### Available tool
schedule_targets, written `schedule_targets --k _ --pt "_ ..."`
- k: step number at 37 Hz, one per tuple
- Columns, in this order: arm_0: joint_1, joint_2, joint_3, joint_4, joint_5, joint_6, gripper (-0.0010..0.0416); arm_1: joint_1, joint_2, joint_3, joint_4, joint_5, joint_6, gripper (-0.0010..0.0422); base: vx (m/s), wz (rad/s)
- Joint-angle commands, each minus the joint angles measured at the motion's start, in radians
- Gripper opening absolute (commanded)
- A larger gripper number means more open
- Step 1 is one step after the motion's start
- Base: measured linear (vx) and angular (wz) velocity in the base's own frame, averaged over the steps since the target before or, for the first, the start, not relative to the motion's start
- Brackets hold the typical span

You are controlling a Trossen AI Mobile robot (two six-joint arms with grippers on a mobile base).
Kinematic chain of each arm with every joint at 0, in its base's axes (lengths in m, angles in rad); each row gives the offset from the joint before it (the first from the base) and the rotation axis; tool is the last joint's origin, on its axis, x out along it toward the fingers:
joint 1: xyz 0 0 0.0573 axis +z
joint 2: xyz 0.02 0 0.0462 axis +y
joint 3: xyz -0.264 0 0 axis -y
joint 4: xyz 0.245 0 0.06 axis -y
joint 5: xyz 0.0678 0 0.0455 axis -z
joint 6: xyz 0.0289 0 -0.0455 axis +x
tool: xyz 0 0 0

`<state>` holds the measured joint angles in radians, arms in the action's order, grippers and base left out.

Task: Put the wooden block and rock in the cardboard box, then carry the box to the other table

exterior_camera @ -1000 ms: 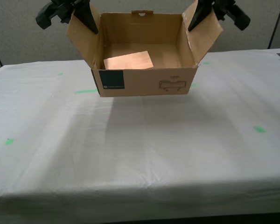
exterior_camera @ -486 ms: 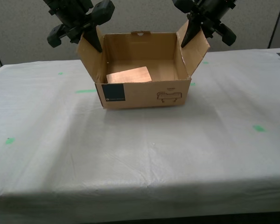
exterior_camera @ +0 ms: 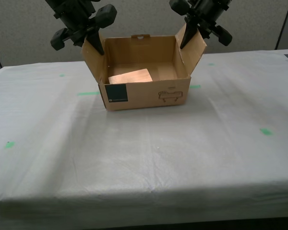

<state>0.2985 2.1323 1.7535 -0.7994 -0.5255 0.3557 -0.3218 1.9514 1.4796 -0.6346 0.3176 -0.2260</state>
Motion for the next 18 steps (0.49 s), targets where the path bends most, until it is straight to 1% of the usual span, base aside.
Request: schedule_targets --k 1,4,7,9,13,18 --pt "0.002 0.032 0.041 -0.030 -0.018 0.009 -0.0001 0.000 0.007 0.006 -0.015 0.024 0.005 0.0000 0.000 0.000" --pt "0.002 0.040 0.056 -0.054 -0.019 0.009 0.0000 0.000 0.007 0.003 -0.016 0.024 0.005 0.0000 0.000 0.000" --pt "0.002 0.039 0.046 -0.039 -0.019 0.008 0.0000 0.000 0.006 0.006 -0.016 0.024 0.005 0.0000 0.000 0.000" --pt "0.002 0.037 0.046 -0.039 -0.019 0.000 0.0000 0.000 0.006 0.011 -0.017 0.024 0.004 0.0000 0.000 0.000" --pt "0.002 0.036 0.046 -0.038 -0.018 0.000 0.0000 0.001 0.006 0.014 -0.015 0.024 -0.011 0.0000 0.000 0.000" --pt "0.002 0.036 0.046 -0.039 -0.018 -0.001 0.0000 0.002 0.006 0.016 -0.016 0.023 -0.011 0.0000 0.000 0.000"
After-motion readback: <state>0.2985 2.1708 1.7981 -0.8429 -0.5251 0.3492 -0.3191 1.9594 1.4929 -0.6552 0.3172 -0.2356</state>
